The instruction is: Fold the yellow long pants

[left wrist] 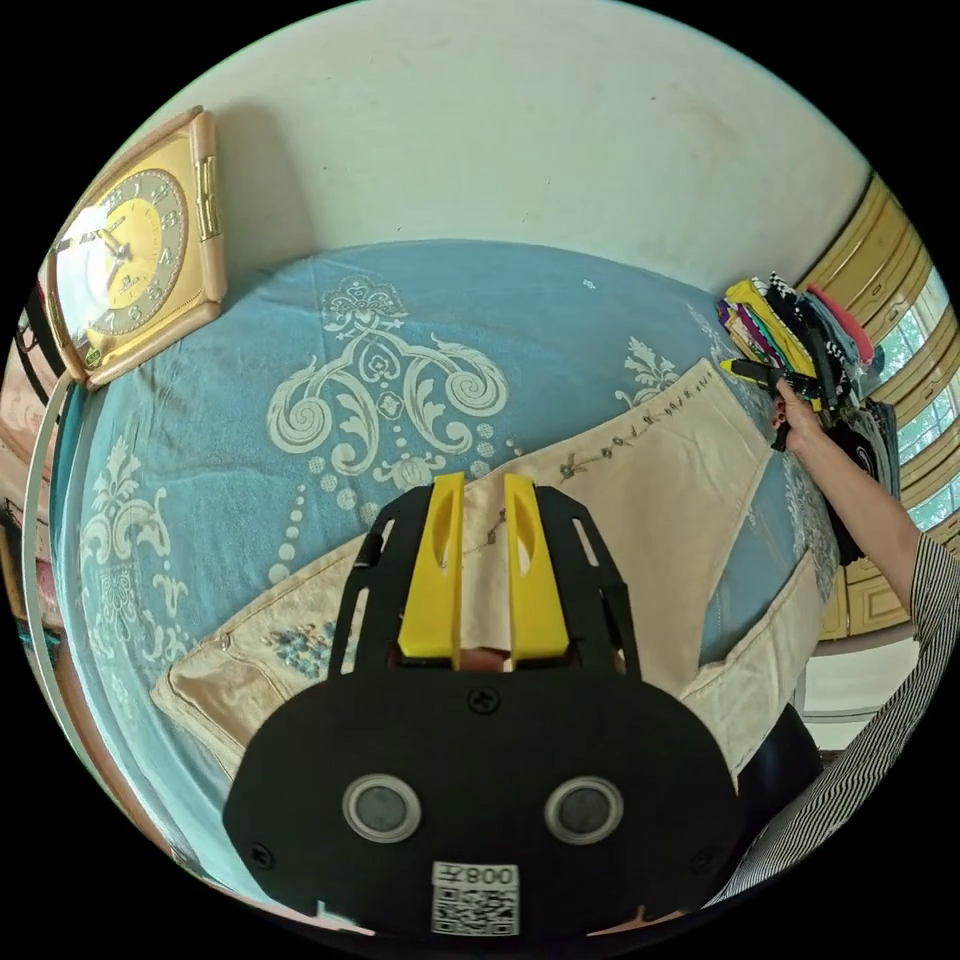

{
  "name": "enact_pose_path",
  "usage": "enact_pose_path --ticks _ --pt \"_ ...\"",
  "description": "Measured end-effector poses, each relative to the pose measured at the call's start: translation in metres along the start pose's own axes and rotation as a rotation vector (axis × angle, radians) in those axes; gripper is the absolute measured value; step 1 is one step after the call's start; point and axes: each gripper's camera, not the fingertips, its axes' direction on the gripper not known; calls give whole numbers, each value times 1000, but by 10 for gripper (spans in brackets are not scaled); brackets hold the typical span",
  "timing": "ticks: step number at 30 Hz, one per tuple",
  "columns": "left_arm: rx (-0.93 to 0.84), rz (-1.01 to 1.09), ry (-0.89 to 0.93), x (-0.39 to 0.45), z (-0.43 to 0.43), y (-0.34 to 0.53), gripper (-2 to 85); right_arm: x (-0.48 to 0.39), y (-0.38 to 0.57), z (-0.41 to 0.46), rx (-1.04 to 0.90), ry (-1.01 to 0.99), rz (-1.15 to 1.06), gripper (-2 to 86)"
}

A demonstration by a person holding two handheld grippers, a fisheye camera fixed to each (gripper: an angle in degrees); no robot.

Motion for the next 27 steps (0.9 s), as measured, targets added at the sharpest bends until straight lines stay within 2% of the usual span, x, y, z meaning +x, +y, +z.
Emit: enact_pose_path --ticks 4,8,13,19,22,25,27 --pt "60 -14 53 2 -58 39 70 4 37 -21 56 -163 -88 1" --pt "-26 -83 -46 0 -84 94 47 -37 102 -13 -102 -262 -341 1" --pt "-81 -258 -74 -25 -94 107 13 -58 145 28 -221 -105 -395 1" --pt "-74 -255 -111 -10 -138 107 4 -55 163 45 -212 -116 -375 1" --pt "11 -277 -169 -7 -174 105 3 -67 176 54 -205 -21 -433 1" --pt "-10 -359 -244 -19 -187 94 3 -80 193 64 -171 79 -487 1" --pt "-64 -414 -210 -29 -187 85 3 -85 205 70 -144 131 -522 1"
